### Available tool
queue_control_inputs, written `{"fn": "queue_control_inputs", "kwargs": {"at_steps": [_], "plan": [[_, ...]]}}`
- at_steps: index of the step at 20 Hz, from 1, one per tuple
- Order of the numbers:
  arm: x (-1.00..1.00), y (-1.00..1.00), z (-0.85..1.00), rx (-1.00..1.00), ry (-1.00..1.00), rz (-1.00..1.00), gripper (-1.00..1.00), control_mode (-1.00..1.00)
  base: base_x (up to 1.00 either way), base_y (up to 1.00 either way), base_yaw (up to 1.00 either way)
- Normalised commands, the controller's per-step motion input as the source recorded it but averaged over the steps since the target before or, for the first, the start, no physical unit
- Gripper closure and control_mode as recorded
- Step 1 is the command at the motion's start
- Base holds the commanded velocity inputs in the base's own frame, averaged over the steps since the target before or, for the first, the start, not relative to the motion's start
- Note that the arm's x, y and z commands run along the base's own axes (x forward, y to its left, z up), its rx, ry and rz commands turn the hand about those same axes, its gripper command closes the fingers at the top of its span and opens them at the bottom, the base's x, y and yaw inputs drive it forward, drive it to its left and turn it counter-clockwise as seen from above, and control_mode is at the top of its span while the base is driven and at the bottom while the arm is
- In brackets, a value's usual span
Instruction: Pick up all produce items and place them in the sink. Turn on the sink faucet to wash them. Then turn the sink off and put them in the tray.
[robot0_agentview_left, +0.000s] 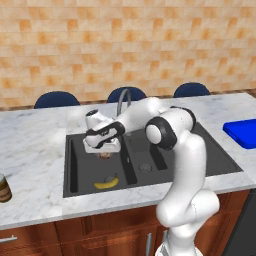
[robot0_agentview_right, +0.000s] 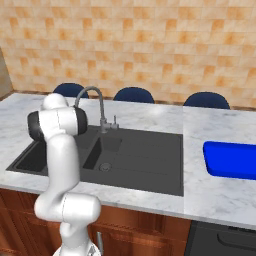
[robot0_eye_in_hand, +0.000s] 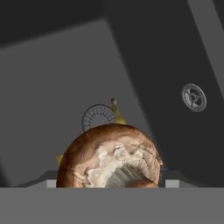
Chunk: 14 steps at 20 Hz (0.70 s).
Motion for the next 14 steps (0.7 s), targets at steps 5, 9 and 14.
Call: {"fn": "queue_control_inputs", "kwargs": {"at_steps": [5,9,14], "plan": [[0.26,0.06,-0.43,0.0,0.0,0.0,1.0,-1.0,0.0,0.0,0.0],[0.2,0.05,-0.41,0.0,0.0,0.0,1.0,-1.0,0.0,0.0,0.0],[0.18,0.04,-0.42,0.0,0.0,0.0,1.0,-1.0,0.0,0.0,0.0]]}}
